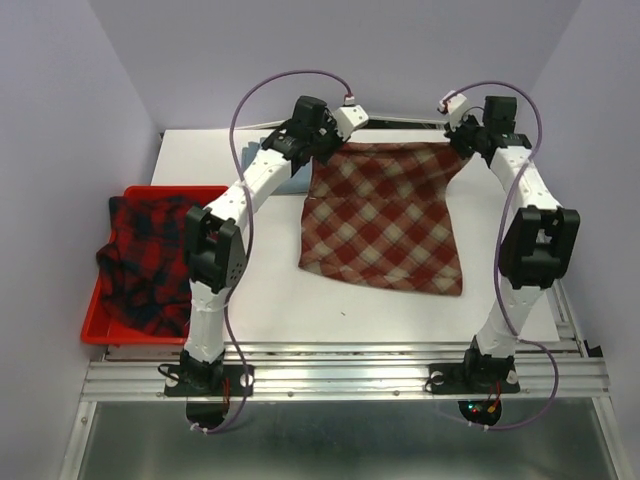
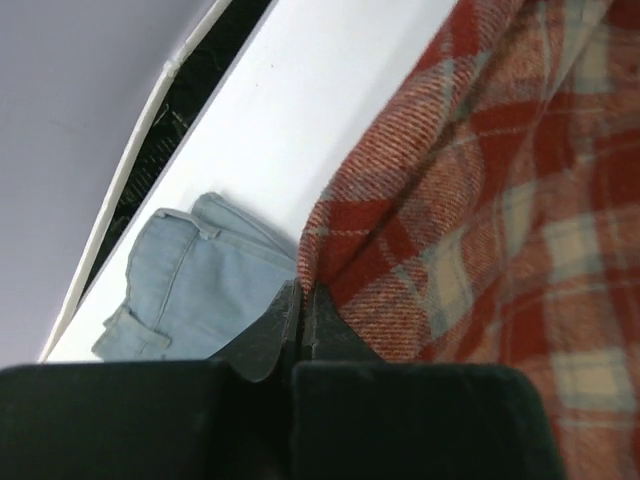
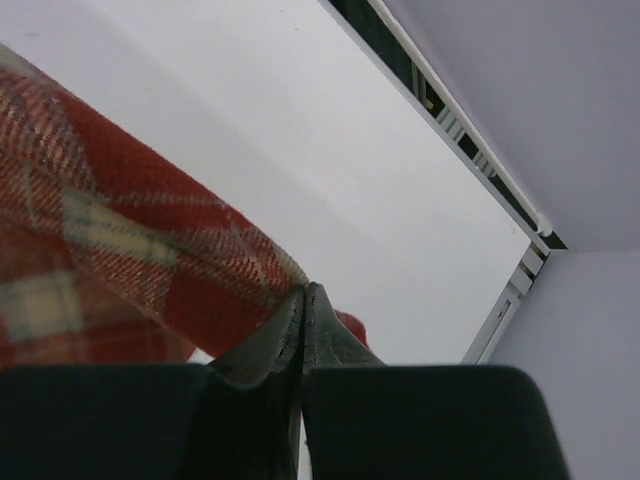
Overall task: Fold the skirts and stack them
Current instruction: Fold the skirt
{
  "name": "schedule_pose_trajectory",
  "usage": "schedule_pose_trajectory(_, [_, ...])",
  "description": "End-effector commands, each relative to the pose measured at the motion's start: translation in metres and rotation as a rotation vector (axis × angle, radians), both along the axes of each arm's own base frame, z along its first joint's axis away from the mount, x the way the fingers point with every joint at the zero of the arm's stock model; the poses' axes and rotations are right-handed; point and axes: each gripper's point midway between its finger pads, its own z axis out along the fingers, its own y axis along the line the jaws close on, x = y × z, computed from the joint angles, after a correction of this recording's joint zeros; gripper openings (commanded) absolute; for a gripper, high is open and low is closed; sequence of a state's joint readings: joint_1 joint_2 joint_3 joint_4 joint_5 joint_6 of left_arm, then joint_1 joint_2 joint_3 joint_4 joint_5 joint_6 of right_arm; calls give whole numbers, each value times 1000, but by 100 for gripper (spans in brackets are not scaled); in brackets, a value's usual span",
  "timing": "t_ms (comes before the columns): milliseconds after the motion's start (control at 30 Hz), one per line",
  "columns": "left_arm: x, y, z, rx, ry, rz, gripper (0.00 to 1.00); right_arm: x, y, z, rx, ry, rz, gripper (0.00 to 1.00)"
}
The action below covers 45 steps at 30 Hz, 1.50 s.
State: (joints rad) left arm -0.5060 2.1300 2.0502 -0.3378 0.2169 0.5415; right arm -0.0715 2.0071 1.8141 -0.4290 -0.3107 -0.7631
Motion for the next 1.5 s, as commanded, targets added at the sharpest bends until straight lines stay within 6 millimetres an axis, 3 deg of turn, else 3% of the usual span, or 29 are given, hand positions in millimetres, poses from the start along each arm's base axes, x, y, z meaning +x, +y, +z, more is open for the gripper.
schedule_pose_trajectory(0, [-31, 19, 31, 52, -71, -20, 0, -39, -9, 42, -59, -79, 33, 1])
schedule_pose_trajectory(33, [-43, 22, 11, 84, -41, -32, 0, -55, -6, 27, -54, -35, 47, 1])
schedule_pose_trajectory(67, [-54, 25, 23, 98, -76, -50, 0, -70, -3, 41, -54, -54, 58, 1])
schedule_pose_trajectory(100, [-68, 27, 0, 131, -51, -63, 0, -83, 2, 35, -47, -25, 83, 1])
schedule_pose_trajectory(133, [-75, 29, -2, 152, -64, -81, 0, -100, 6, 15, -39, 28, 97, 1])
schedule_pose_trajectory(167, [-83, 32, -8, 167, -64, -91, 0, -112, 8, 9, -39, 48, 112, 1])
schedule_pose_trajectory(200, [-91, 36, 0, 168, -90, -94, 0, -127, 11, 13, -34, 49, 124, 1])
schedule_pose_trajectory(233, [-101, 43, -23, 201, -66, -98, 0, -139, 15, 4, -23, 77, 135, 1])
schedule_pose_trajectory(267, [-108, 47, -21, 207, -82, -104, 0, -159, 21, -15, -16, 120, 149, 1])
schedule_pose_trajectory(300, [-110, 49, -25, 210, -97, -105, 0, -167, 22, -23, -6, 135, 141, 1])
schedule_pose_trajectory(333, [-121, 56, -48, 240, -67, -115, 0, -176, 29, -34, 1, 154, 152, 1])
schedule_pose_trajectory(400, [-135, 64, -67, 254, -68, -121, 0, -194, 35, -58, 23, 189, 144, 1])
schedule_pose_trajectory(500, [-148, 67, -75, 258, -96, -143, 0, -211, 43, -78, 63, 228, 135, 1])
schedule_pose_trajectory(533, [-158, 73, -91, 281, -67, -153, 0, -214, 44, -82, 72, 236, 130, 1])
schedule_pose_trajectory(567, [-160, 72, -91, 278, -79, -160, 15, -216, 48, -84, 81, 242, 132, 1])
schedule_pose_trajectory(667, [-159, 71, -88, 250, -76, -127, 42, -214, 54, -84, 119, 247, 121, 1])
schedule_pose_trajectory(833, [-155, 53, -50, 144, -103, -153, 42, -204, 70, -67, 187, 247, 134, 1])
schedule_pose_trajectory(867, [-156, 52, -37, 119, -124, -158, 46, -201, 72, -61, 192, 237, 140, 1])
schedule_pose_trajectory(967, [-171, 45, -24, 82, -105, -225, 56, -209, 75, -59, 194, 248, 173, 1])
schedule_pose_trajectory(1133, [-184, 43, -34, 144, 52, -321, 64, -224, 74, -72, 137, 259, 211, 1])
schedule_pose_trajectory(1200, [-180, 44, -51, 166, 133, -342, 65, -229, 73, -76, 122, 267, 220, 1])
schedule_pose_trajectory(1233, [-177, 42, -45, 156, 154, -353, 67, -233, 72, -79, 107, 267, 231, 1])
schedule_pose_trajectory(1300, [-169, 44, -57, 171, 197, -354, 68, -239, 70, -82, 77, 261, 255, 1])
schedule_pose_trajectory(1367, [-167, 42, -57, 192, 207, -381, 75, -251, 69, -89, 58, 268, 276, 1])
schedule_pose_trajectory(1467, [-171, 42, -76, 229, 282, -420, 77, -266, 66, -103, 20, 279, 297, 1])
